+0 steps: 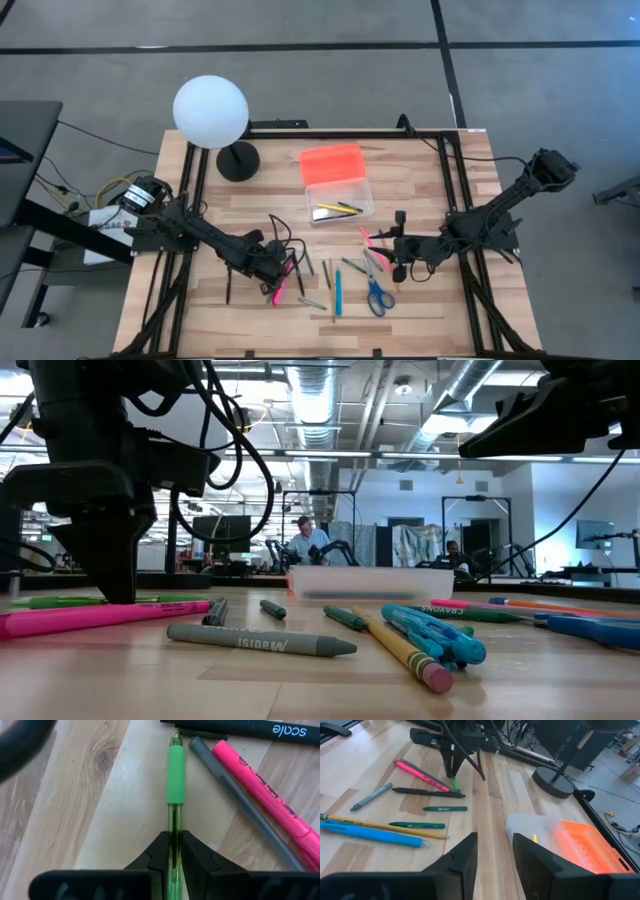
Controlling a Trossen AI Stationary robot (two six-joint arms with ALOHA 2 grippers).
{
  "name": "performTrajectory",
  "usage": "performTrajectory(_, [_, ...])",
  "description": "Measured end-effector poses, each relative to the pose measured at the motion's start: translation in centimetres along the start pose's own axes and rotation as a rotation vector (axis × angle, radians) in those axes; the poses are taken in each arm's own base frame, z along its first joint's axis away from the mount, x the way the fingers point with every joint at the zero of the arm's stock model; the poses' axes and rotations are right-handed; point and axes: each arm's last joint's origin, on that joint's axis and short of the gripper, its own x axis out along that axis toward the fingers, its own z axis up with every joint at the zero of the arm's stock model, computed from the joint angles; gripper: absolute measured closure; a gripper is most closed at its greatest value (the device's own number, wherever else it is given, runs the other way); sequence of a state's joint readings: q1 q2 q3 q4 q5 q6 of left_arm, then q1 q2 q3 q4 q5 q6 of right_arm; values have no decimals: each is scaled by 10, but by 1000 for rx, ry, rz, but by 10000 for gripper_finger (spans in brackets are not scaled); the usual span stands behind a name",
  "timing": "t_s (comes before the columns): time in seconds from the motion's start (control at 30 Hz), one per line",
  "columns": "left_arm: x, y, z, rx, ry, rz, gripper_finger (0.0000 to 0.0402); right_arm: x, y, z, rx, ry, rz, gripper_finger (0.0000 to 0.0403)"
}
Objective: Pick & place school supplies into a supply box
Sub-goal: Put the green pen into the orange supply box
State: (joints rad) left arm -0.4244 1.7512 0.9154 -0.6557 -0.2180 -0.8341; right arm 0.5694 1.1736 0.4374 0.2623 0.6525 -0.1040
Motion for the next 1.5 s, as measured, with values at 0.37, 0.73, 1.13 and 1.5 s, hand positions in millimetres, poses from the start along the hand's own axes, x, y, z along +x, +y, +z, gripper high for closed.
performTrajectory(0.37, [-5,1,2,22,-25,90,376,3,3,-3,-6,19,2,285])
performTrajectory(0.73, [-28,4,20,60,-113,278,376,3,3,-4,3,32,2,285])
performTrajectory(1.13, [-38,28,88,173,-329,322,375,3,3,-5,12,33,2,285])
performTrajectory(1.5, [-34,77,151,217,-507,219,374,3,3,-5,24,37,2,285])
